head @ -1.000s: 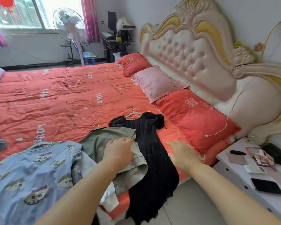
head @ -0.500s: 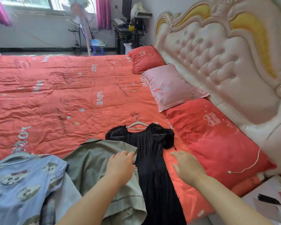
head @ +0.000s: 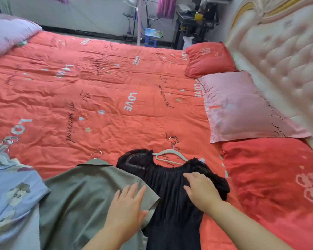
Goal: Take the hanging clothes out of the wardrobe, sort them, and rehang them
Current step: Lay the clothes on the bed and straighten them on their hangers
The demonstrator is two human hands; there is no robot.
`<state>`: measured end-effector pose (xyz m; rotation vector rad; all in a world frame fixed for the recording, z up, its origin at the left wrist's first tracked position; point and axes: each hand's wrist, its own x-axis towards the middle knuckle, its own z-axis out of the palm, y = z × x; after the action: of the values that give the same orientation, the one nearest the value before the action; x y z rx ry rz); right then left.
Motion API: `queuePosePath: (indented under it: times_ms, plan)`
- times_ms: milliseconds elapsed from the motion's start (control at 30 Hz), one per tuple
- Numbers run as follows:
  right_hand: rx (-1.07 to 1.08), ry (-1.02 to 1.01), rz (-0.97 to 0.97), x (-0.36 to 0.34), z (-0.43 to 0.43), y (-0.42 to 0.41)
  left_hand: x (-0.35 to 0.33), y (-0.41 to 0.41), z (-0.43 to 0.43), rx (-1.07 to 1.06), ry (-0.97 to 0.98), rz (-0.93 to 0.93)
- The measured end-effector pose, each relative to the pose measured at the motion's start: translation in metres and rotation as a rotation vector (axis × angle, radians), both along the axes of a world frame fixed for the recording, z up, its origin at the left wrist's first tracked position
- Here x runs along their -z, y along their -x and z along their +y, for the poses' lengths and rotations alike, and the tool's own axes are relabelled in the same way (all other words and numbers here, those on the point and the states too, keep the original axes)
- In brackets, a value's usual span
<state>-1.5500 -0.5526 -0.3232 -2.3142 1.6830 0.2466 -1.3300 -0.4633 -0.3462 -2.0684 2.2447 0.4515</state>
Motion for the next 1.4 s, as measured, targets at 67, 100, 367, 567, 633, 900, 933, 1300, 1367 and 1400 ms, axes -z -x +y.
queuePosePath:
  times_ms: [67,100,367,567,633,900,933,1300,1367,1400]
  plan:
    - [-0.018,0.02,0.01,0.036,-0.037,0.003,0.038,0.007,-0.021,-0.033,0.035,-0.001]
    - [-0.023,0.037,0.011,0.052,-0.055,0.004,0.055,0.01,-0.031,-0.035,0.049,0.009]
    - [-0.003,0.194,0.05,0.153,-0.143,-0.008,0.162,0.019,-0.088,-0.236,0.055,-0.006]
    - [0.12,0.211,0.125,0.187,-0.164,-0.007,0.201,0.018,-0.082,-0.208,0.03,-0.014]
    - [0.13,0.227,0.122,0.185,-0.167,-0.004,0.202,0.017,-0.083,-0.191,0.048,-0.009]
    - [0.11,0.558,-0.144,0.117,-0.137,0.019,0.168,0.011,-0.081,-0.222,0.213,0.076]
    - [0.086,0.609,-0.147,0.1,-0.134,0.021,0.158,0.01,-0.079,-0.233,0.229,0.099]
    - [0.136,0.929,-0.163,-0.103,-0.042,0.048,-0.028,-0.005,-0.05,-0.225,0.404,0.376]
    - [0.122,0.975,-0.165,-0.139,-0.009,0.05,-0.077,-0.006,-0.044,-0.176,0.5,0.418]
    - [0.118,0.985,-0.163,-0.153,0.007,0.051,-0.099,-0.005,-0.041,-0.162,0.562,0.439]
